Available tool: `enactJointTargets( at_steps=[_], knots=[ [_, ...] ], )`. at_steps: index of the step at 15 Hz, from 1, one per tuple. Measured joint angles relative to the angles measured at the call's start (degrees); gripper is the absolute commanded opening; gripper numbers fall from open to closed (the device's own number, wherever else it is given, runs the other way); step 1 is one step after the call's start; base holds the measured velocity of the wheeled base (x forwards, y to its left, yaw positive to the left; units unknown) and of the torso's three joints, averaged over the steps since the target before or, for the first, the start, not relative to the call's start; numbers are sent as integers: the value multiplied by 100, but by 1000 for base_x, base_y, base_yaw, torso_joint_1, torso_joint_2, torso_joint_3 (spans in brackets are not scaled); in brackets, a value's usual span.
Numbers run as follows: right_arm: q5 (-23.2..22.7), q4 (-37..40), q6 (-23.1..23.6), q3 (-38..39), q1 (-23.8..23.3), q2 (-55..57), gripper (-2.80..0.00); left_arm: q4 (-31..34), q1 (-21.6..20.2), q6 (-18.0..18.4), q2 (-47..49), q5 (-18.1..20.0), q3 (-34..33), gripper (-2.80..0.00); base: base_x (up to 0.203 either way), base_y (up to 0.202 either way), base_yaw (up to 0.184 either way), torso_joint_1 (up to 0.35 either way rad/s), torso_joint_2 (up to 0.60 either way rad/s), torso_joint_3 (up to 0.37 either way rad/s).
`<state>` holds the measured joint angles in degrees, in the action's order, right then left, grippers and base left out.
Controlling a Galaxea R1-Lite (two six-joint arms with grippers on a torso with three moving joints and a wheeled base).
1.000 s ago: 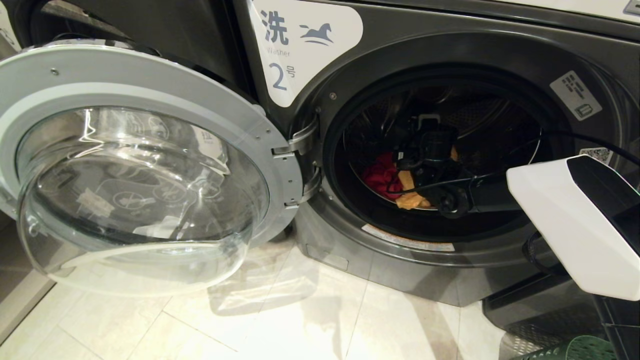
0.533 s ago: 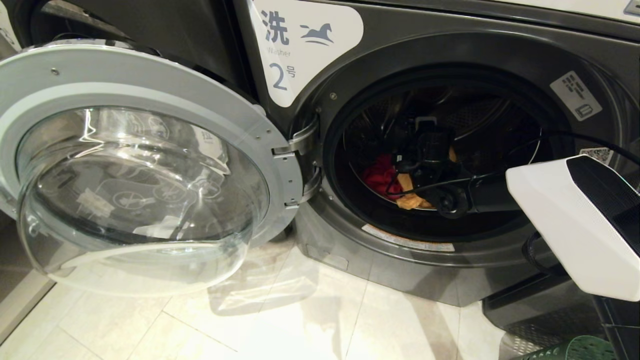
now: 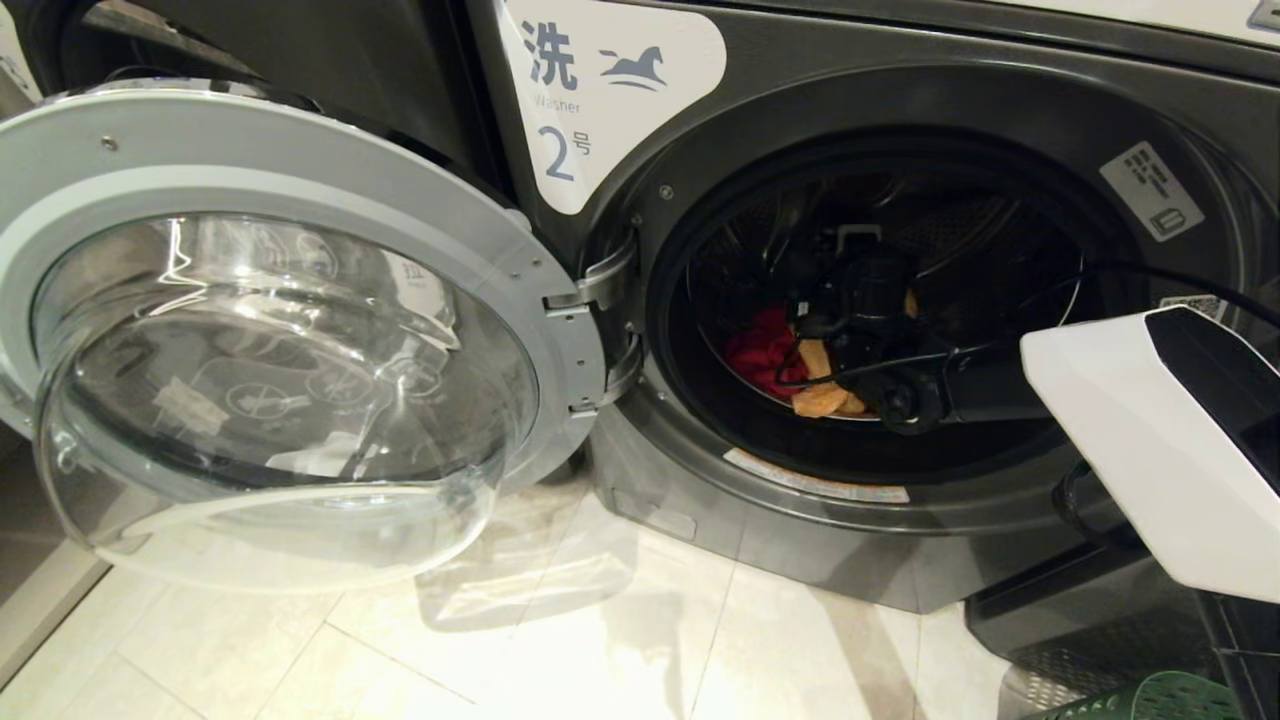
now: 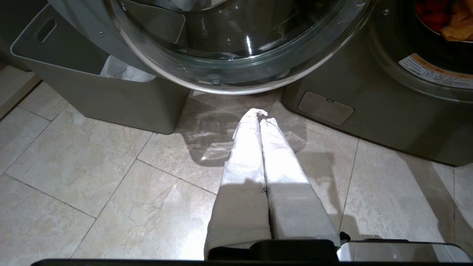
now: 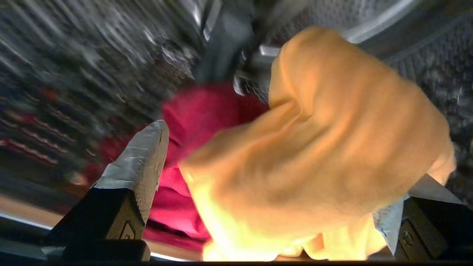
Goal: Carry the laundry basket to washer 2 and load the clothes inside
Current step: Place the clothes into the washing machine
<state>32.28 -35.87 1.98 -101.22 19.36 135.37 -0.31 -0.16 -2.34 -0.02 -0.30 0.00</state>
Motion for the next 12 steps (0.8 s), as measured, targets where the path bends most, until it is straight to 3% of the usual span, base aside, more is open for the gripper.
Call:
enactJointTargets(
  at_steps=[2,4,8,12],
  knots=[
    [-164,132,-288,471,73,-1,0,-2,0,2,0,1,0,-280,0,0,0,0,0,0],
    [-209,450,-892,634,127,-25,0,-2,0,1,0,0,0,-280,0,0,0,0,0,0],
    [-152,1672,-2168,197,160,-78,0,-2,0,2,0,1,0,-280,0,0,0,0,0,0],
    [120,1807,-2327,-177,160,-121,0,1,2,0,0,0,0,-280,0,0,0,0,0,0]
  ],
)
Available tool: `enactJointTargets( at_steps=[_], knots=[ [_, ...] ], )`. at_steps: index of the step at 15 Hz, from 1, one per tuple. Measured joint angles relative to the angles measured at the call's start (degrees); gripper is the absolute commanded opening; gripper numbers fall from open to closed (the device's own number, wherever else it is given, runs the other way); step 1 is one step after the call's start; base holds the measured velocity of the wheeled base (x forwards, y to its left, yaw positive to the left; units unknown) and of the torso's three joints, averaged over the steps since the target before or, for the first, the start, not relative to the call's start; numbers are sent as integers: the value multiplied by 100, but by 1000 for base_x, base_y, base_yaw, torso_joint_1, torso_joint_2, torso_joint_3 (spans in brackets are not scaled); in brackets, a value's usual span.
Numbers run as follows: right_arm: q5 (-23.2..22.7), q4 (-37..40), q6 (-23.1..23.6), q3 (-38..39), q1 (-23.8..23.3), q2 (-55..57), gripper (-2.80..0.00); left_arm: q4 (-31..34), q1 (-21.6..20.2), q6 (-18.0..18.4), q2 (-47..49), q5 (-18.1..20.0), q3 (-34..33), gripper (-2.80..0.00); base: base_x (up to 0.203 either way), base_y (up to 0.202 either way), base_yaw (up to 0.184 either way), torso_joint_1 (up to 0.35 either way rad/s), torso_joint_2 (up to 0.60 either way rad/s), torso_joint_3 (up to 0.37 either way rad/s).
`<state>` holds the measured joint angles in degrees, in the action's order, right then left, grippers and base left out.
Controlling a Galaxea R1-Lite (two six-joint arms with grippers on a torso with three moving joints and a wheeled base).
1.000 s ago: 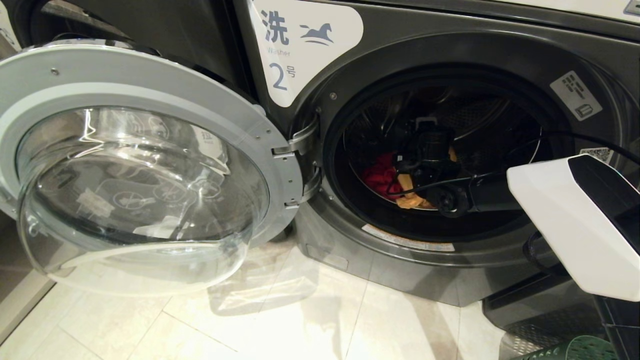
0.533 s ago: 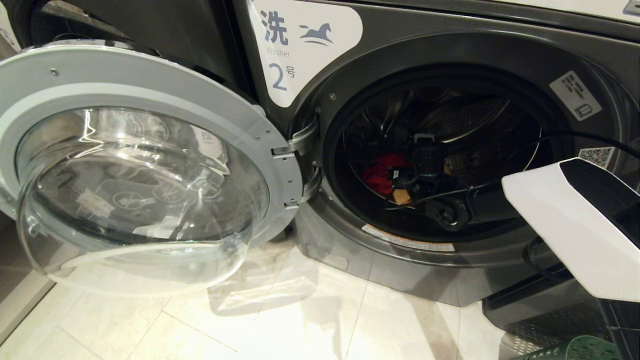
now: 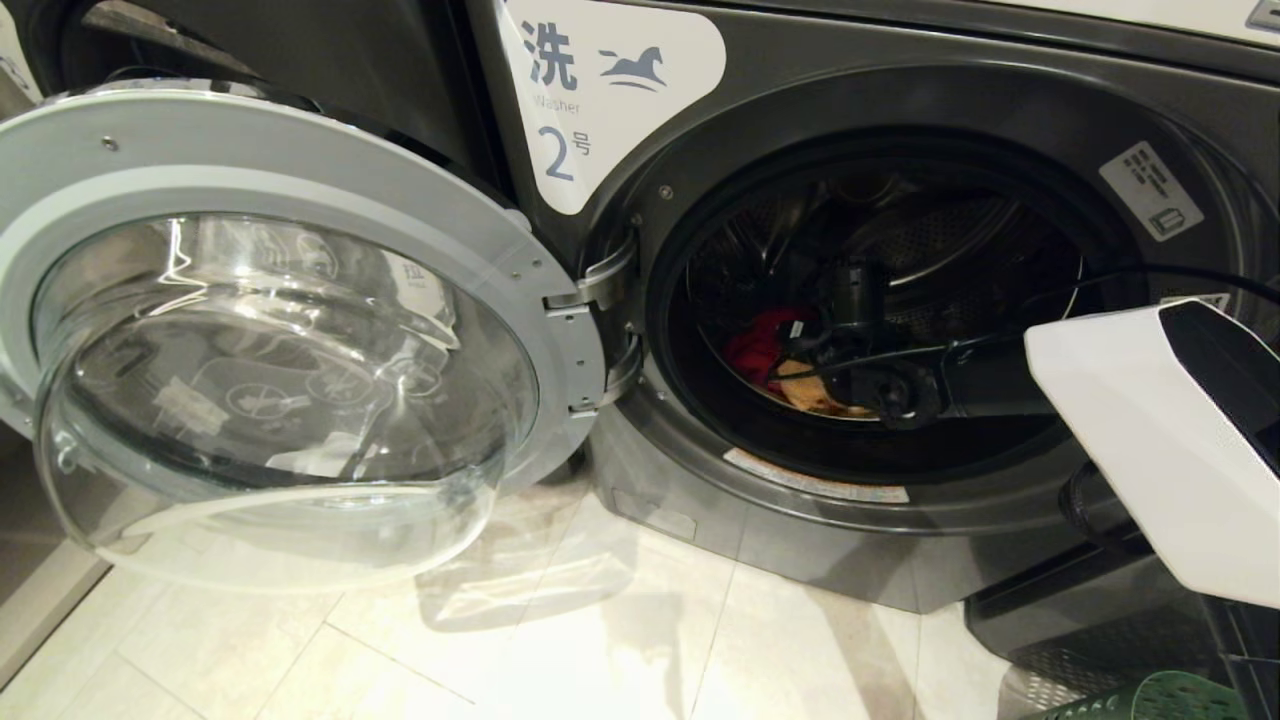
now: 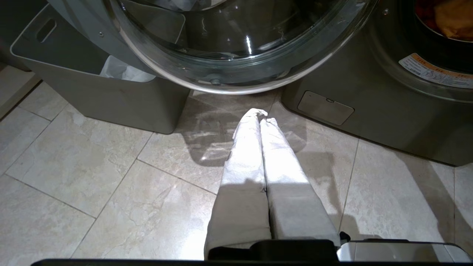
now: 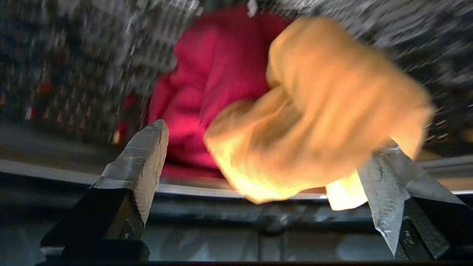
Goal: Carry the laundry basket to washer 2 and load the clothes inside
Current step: Place the clothes into the washing machine
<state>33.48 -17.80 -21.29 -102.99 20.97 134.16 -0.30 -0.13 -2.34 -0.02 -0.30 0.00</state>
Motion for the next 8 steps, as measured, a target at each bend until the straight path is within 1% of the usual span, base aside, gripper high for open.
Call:
enactJointTargets(
  at_steps=[2,5,8],
  knots=[
    [238,16,32,-99,11,10,0,-2,0,2,0,0,0,-280,0,0,0,0,0,0],
    [289,493,-12,-134,20,-1,0,0,-2,2,0,1,0,-280,0,0,0,0,0,0],
    [552,606,65,-128,91,-54,0,-2,-2,0,0,1,0,-280,0,0,0,0,0,0]
  ],
)
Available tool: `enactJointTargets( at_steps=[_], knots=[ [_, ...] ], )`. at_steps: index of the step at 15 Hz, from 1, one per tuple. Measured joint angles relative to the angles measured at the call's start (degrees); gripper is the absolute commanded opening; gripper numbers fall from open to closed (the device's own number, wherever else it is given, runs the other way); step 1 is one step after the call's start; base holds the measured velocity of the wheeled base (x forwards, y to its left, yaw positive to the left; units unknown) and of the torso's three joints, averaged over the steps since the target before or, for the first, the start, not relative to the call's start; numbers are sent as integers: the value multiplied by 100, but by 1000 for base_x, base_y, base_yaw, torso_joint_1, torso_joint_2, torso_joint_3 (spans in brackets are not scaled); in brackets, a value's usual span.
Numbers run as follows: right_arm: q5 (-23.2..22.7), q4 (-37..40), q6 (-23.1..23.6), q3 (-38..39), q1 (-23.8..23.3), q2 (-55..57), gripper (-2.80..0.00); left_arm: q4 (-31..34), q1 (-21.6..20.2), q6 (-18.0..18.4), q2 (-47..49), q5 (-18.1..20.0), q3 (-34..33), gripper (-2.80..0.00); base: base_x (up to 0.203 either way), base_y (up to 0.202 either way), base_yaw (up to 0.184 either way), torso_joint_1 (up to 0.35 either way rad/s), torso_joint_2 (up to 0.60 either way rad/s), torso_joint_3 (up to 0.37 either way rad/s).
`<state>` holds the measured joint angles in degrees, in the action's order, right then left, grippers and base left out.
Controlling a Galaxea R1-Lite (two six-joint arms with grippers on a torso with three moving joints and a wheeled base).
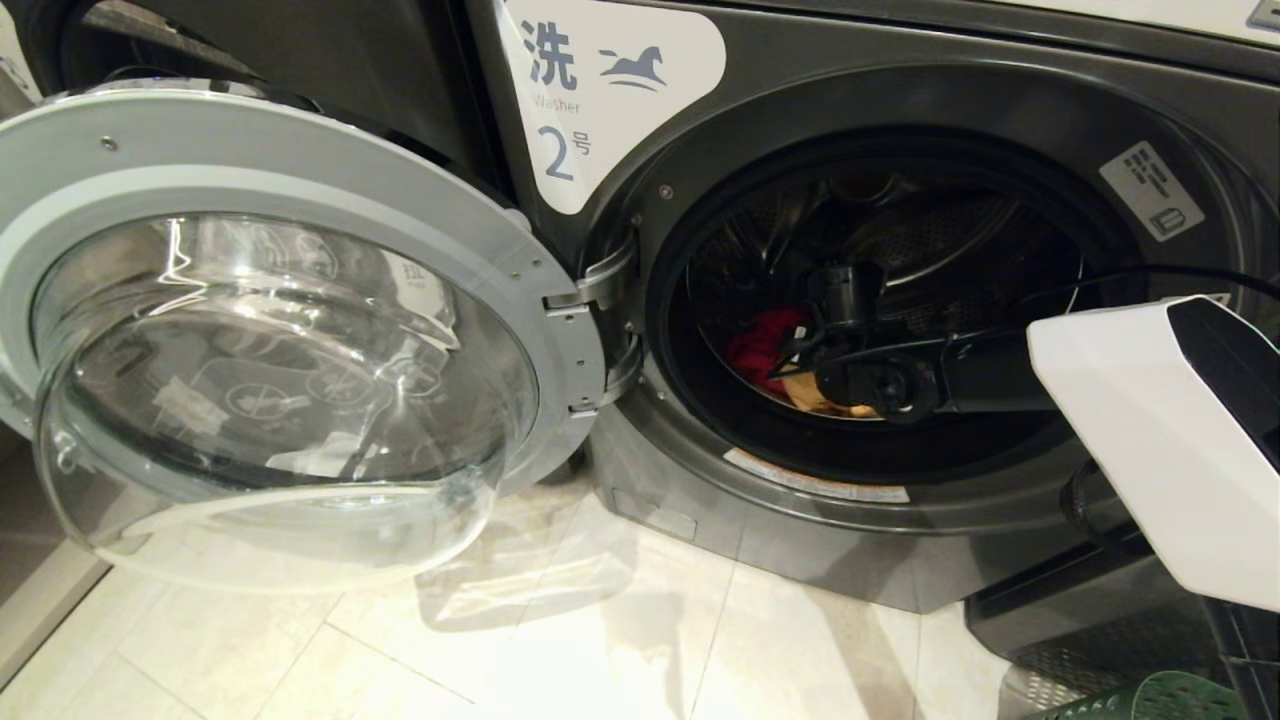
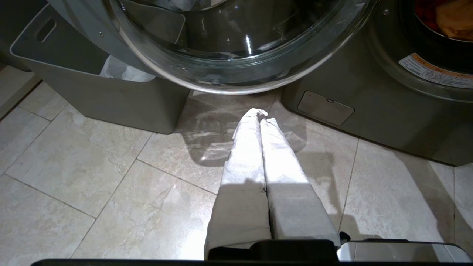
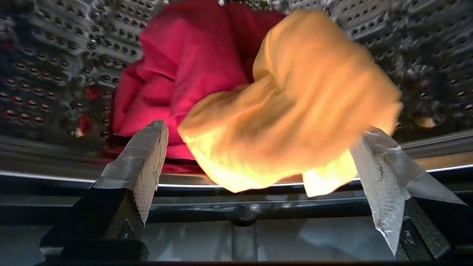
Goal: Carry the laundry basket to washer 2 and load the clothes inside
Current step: Place the clothes into the washing machine
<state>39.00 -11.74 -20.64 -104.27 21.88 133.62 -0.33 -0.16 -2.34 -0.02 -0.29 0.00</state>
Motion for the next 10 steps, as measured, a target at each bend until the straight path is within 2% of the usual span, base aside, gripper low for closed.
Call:
enactJointTargets(
  at_steps=[3,7,10],
  knots=[
    [80,-191,245,-131,35,4,0,0,0,0,0,0,0,-280,0,0,0,0,0,0],
    [314,-1306,1361,-131,133,98,0,2,0,0,0,-1,0,-280,0,0,0,0,0,0],
    [313,-1399,1337,377,212,5,0,2,-2,1,0,0,0,-280,0,0,0,0,0,0]
  ],
)
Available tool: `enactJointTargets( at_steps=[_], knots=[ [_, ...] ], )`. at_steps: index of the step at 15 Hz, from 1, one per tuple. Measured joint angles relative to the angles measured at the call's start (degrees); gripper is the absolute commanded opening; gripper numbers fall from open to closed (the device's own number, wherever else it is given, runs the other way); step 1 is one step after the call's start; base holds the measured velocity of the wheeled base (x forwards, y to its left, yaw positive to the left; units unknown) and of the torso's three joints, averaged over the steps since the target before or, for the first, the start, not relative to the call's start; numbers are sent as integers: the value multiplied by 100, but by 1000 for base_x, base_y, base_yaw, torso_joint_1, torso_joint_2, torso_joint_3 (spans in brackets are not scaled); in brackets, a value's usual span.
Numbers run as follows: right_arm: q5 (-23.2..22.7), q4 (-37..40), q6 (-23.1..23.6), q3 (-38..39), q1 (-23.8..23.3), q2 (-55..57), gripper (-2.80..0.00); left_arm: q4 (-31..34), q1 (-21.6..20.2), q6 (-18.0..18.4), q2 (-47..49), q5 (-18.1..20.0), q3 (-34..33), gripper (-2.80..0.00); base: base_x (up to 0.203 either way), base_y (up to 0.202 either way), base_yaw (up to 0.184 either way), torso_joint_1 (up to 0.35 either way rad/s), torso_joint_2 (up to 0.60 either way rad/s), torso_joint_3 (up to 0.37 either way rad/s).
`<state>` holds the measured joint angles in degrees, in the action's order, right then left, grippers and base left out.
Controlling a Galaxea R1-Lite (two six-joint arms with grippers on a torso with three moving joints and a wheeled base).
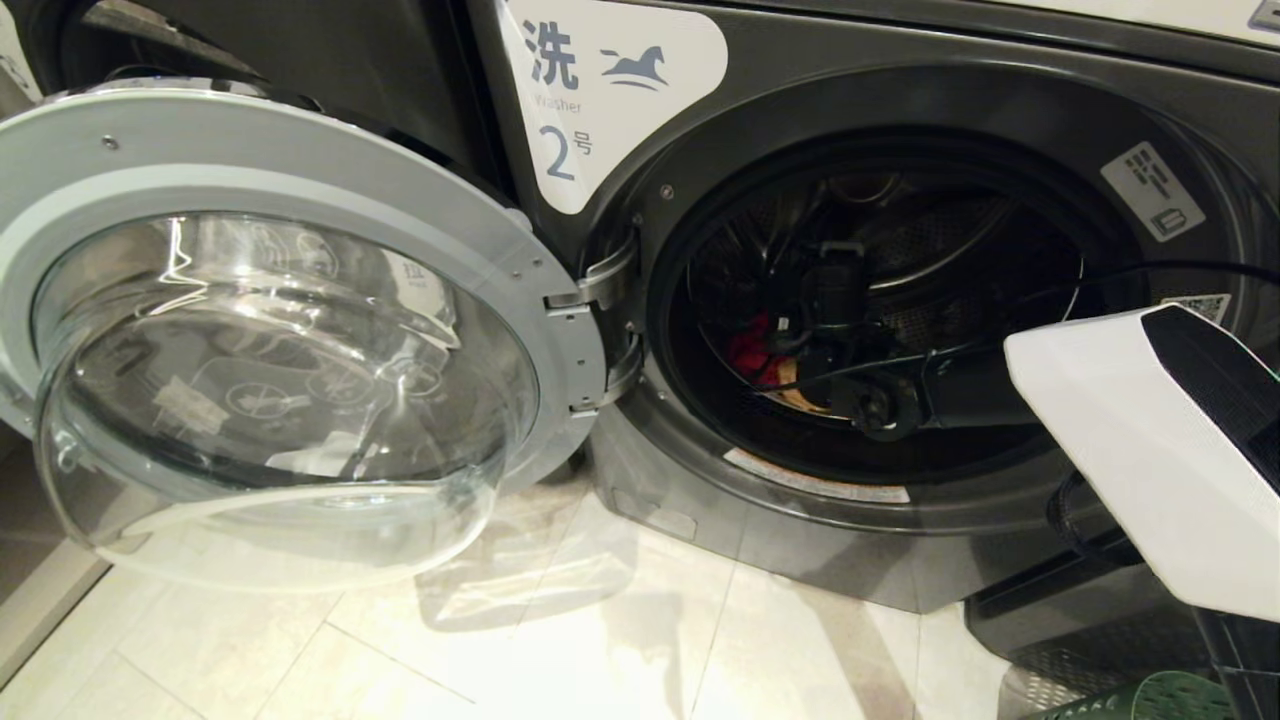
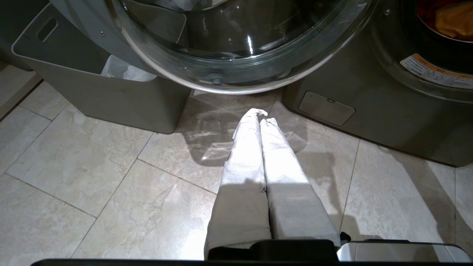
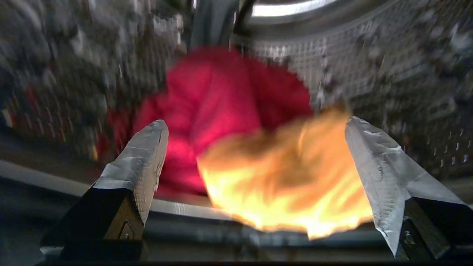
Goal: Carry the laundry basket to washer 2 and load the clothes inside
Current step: Place the clothes into the washing machine
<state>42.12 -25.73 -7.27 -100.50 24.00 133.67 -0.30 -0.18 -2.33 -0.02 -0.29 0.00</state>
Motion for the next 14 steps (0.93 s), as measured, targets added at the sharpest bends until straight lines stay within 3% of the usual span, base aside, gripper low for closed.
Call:
enactJointTargets(
  at_steps=[4,9,10,14],
  knots=[
    [-428,69,-295,1287,181,-675,0,0,2,-2,0,0,0,-280,0,0,0,0,0,0],
    [-1025,204,-585,3783,601,-2226,0,0,5,0,0,-1,0,-280,0,0,0,0,0,0],
    [-1239,219,-604,4285,679,-2538,-280,-1,5,-2,0,-1,0,-280,0,0,0,0,0,0],
    [-1703,258,-651,5768,916,-3679,-280,-2,2,-2,0,0,0,-280,0,0,0,0,0,0]
  ],
)
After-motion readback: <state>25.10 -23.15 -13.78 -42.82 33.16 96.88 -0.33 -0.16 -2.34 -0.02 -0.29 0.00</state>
